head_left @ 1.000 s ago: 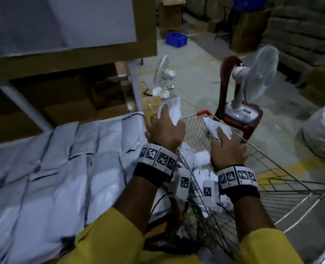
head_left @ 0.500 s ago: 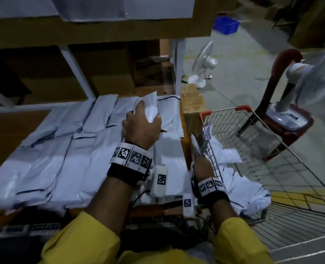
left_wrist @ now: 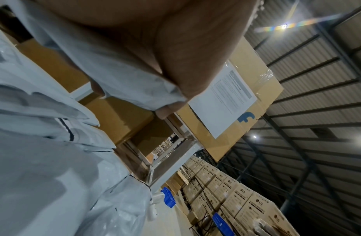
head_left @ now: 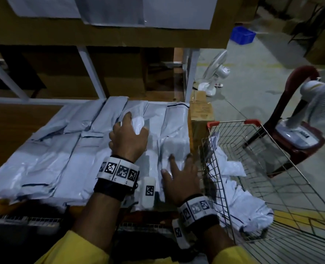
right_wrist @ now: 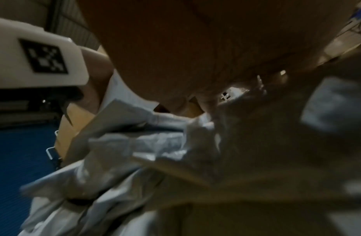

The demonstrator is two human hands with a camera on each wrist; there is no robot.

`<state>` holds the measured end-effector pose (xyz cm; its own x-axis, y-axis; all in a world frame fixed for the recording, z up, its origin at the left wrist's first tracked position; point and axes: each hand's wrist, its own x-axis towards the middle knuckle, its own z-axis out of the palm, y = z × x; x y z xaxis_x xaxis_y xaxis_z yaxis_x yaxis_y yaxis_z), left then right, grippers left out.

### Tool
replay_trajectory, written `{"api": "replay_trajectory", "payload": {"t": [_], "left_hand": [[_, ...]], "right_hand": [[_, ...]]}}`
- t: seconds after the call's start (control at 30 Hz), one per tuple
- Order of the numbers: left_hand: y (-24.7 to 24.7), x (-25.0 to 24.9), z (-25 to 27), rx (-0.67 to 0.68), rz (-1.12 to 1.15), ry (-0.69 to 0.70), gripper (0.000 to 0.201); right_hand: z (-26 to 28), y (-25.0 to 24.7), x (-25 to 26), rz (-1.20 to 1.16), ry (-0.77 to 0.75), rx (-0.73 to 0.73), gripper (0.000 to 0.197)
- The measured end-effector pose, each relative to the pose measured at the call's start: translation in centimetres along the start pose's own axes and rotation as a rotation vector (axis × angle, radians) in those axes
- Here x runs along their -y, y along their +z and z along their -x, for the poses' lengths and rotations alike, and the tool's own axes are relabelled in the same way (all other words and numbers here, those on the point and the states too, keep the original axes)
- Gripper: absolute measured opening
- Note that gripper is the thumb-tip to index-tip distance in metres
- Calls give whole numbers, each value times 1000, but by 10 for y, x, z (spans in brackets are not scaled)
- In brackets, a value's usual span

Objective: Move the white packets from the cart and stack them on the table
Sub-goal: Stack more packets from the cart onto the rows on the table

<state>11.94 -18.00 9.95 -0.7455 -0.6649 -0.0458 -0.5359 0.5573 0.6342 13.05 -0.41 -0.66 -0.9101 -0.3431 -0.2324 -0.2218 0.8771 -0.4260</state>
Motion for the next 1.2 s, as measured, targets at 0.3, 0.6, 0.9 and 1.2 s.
{"api": "replay_trajectory", "payload": {"t": [0.3,0.6,0.9,1.2], "left_hand": [[-3,17,3,-30,-2,-40,70],[13,39,9,107,-185,-22,76],[23,72,22,192,-468,55,84],[16,89,18,227,-391,39,85]], "right_hand": [[-6,16,10,142,-40,-27,66],[-13,27,12,158,-14,-55,62],[-14,34,19,219,25,-46,70],[-12,39,27,225,30,-59,71]]}}
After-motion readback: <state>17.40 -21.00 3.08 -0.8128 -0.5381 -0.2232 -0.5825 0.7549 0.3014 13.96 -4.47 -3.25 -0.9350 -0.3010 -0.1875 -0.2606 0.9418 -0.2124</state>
